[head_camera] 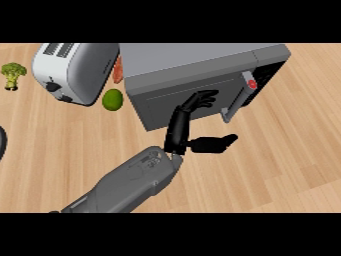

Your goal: Pick up the milk, place it into the microwave and close the microwave

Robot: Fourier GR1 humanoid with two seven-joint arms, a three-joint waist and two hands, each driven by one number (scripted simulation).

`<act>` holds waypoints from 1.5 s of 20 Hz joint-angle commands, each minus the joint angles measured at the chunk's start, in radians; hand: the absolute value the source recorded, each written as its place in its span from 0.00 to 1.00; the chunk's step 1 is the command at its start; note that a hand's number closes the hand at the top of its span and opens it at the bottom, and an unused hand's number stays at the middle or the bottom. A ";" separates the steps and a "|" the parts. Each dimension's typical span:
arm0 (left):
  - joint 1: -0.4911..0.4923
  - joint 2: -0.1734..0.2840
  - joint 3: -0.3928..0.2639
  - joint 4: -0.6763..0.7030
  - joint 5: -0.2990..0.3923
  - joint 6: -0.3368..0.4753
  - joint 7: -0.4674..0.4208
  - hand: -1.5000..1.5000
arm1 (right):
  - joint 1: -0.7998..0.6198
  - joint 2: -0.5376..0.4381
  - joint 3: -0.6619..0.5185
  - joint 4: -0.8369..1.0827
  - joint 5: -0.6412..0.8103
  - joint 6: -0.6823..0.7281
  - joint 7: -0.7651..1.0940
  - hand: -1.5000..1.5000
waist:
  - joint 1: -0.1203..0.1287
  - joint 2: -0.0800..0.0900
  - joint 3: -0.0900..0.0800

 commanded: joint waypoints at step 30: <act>-0.104 0.000 0.029 0.069 0.252 0.046 -0.160 0.00 | -0.192 0.034 0.021 0.193 -0.125 0.000 0.046 0.00 | 0.005 0.053 0.007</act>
